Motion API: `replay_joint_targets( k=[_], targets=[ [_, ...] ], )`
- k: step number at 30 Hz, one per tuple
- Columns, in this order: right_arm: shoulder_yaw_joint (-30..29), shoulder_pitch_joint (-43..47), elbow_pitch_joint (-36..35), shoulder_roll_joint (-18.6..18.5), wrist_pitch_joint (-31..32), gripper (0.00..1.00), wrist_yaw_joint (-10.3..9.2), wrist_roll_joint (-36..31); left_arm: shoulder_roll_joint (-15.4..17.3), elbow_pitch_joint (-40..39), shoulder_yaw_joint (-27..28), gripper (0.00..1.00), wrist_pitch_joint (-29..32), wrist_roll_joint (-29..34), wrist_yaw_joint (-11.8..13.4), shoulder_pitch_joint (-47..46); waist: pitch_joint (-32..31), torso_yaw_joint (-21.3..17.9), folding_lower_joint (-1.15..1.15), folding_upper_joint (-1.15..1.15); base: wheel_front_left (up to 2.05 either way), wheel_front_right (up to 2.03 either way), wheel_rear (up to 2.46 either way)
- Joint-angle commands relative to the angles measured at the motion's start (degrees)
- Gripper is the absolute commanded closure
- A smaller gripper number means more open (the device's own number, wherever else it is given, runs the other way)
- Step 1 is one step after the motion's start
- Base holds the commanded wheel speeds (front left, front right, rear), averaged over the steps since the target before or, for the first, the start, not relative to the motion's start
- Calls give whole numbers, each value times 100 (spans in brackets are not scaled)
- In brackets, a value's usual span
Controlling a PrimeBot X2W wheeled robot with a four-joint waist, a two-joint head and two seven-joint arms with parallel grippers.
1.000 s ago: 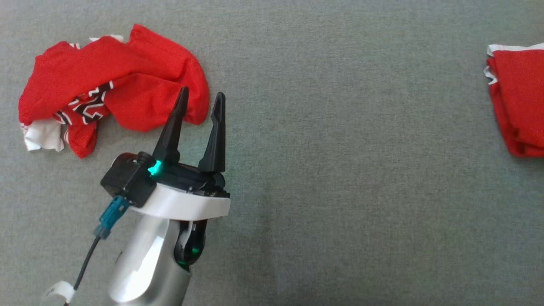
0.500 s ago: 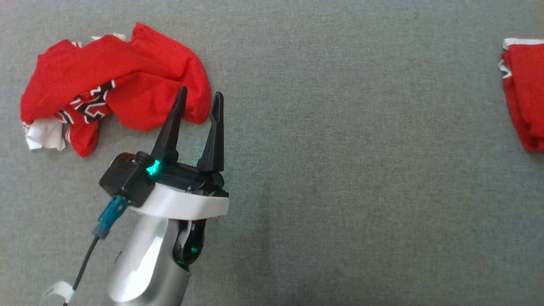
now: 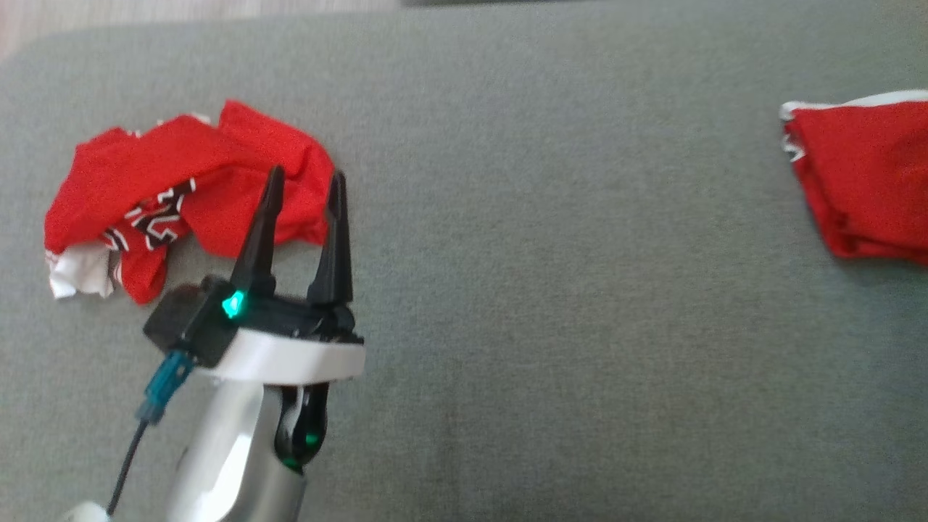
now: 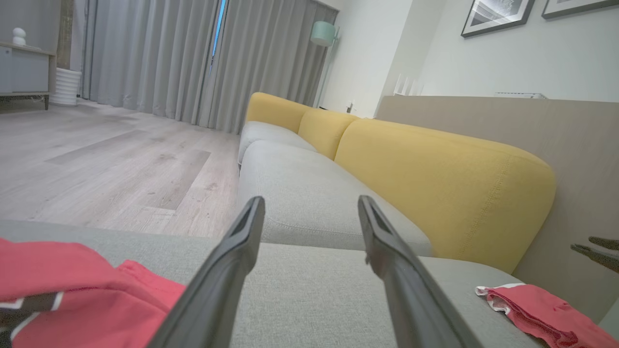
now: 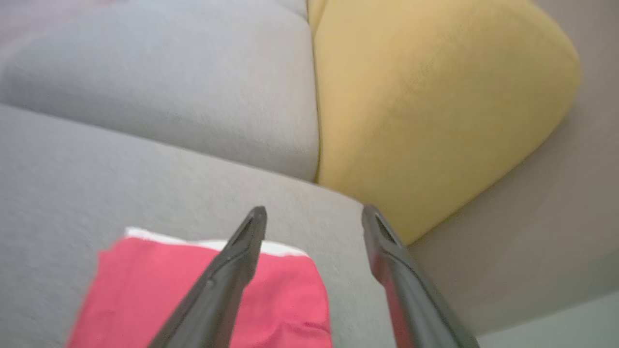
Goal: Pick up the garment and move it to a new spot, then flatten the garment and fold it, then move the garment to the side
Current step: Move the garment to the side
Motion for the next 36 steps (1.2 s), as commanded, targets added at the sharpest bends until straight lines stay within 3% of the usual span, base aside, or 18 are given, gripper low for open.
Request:
replay_joint_targets(
  k=[1,10,18,25,36],
  targets=[
    [-102,-72,-273,140,-173,0,21,-74,45,-206,251,0,-28,53,-34,58,-281,-132,1,0,0,0,0],
    [-991,396,-1643,1586,-491,0,21,152,45,-275,555,0,-28,112,-34,500,-844,-278,1,0,0,0,0],
    [-1249,2092,-3378,2758,-769,0,21,268,45,-272,570,0,-28,89,-34,874,-1037,-245,1,0,0,0,0],
    [-1337,3454,-4045,3204,-926,0,21,79,45,-135,630,0,-28,102,-2,1112,-1121,-227,1,0,0,0,0],
    [-1174,4551,-4640,3304,-938,0,21,201,45,-139,802,0,-28,5,50,1397,-1234,-294,1,0,0,0,0]
  ],
)
